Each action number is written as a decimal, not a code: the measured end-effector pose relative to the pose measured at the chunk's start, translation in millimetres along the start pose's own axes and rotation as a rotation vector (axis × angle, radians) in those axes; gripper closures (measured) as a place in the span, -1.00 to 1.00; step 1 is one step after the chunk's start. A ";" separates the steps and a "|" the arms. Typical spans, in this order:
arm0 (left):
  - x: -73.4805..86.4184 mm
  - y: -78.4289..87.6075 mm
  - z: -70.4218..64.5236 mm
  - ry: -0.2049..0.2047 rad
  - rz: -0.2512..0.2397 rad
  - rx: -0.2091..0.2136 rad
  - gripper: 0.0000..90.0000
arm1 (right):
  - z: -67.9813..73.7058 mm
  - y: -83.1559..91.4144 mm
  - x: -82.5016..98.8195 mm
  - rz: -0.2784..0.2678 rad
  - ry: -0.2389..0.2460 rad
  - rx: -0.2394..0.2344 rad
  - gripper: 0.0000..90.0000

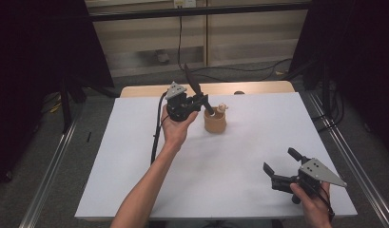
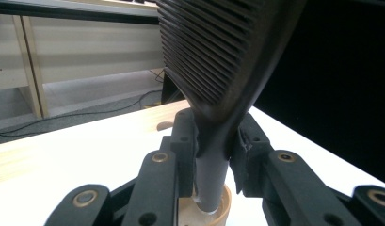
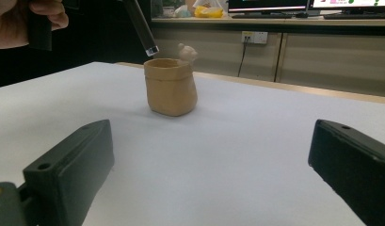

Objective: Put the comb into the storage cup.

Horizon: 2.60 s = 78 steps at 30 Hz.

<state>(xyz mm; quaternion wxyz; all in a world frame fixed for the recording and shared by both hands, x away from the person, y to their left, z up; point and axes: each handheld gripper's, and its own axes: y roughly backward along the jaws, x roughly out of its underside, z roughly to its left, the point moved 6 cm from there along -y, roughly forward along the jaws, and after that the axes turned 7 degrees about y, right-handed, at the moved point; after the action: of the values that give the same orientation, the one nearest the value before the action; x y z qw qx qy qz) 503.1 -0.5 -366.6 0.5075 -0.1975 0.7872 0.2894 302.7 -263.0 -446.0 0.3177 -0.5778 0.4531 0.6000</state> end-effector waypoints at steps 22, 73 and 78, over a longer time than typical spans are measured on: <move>16.0 -14.8 11.6 0.014 0.021 -0.022 0.63 | 1.8 -0.7 1.2 0.002 0.000 -0.014 -1.00; 57.3 -37.7 26.2 -0.043 0.111 -0.052 0.62 | 2.6 -3.7 4.6 0.015 0.010 -0.035 -1.00; 57.7 -38.0 26.6 -0.040 0.099 -0.048 0.62 | 2.5 -3.8 4.7 0.014 0.010 -0.035 -1.00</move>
<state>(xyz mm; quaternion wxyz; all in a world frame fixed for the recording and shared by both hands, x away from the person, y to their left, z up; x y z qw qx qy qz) 520.9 -12.8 -437.5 0.5033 -0.1646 0.7785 0.3368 304.4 -260.0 -451.5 0.3009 -0.5831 0.4484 0.6070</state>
